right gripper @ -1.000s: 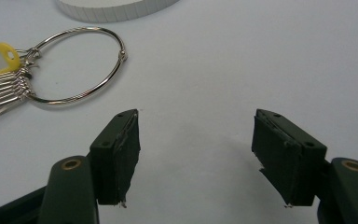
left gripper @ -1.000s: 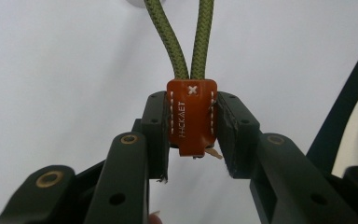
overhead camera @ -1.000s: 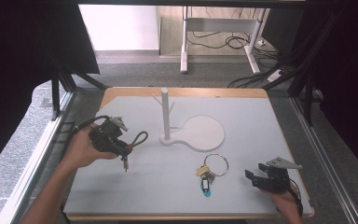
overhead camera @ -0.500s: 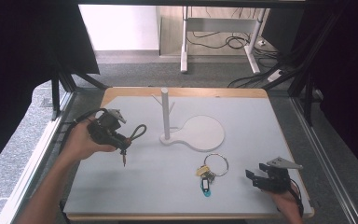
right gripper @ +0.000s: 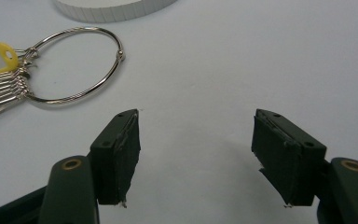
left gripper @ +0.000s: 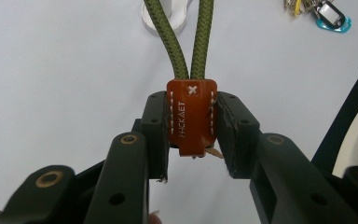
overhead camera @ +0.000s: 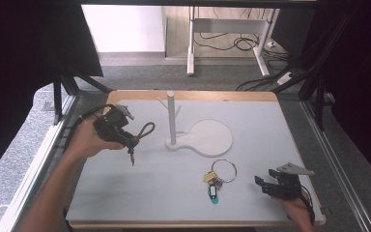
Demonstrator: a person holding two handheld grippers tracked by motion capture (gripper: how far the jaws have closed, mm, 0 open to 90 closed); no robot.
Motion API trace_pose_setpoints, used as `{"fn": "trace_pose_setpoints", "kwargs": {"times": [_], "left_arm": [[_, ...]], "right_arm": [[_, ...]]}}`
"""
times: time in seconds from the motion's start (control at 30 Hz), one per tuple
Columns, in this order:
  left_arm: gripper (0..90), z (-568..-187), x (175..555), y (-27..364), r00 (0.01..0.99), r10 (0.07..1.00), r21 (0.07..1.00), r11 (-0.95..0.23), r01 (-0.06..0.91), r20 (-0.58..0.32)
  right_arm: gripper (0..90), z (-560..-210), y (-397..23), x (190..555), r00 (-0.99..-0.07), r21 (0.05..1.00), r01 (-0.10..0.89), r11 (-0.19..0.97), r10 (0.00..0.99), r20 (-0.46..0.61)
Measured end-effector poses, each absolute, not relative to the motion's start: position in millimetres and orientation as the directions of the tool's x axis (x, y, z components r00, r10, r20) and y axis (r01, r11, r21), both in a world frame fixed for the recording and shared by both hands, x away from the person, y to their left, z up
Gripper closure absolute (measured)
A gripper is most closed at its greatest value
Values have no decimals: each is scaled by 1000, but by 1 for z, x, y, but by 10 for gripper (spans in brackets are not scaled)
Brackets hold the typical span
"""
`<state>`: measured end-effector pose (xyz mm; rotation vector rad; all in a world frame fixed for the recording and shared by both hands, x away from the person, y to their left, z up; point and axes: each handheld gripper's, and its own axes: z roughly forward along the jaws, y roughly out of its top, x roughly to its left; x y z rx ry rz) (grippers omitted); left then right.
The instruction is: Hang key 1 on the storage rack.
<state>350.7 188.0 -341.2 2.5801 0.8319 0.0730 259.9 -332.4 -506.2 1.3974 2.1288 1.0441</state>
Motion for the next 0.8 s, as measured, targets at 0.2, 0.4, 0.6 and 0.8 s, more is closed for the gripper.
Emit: {"fn": "trace_pose_setpoints", "kwargs": {"times": [0.2,0.4,0.6,0.8], "left_arm": [[665,-336,356,184,824,561,413,-733,540,-82],[665,-328,363,179,831,552,411,-743,529,-70],[665,-323,368,176,828,556,417,-738,531,-70],[665,-320,371,179,823,562,427,-727,537,-78]], "right_arm": [[325,-507,-331,260,-428,754,616,227,900,80],[325,-507,-330,260,-436,754,613,237,897,72],[325,-507,-331,260,-430,752,618,231,899,77],[325,-507,-331,260,-434,753,614,237,898,72]]}}
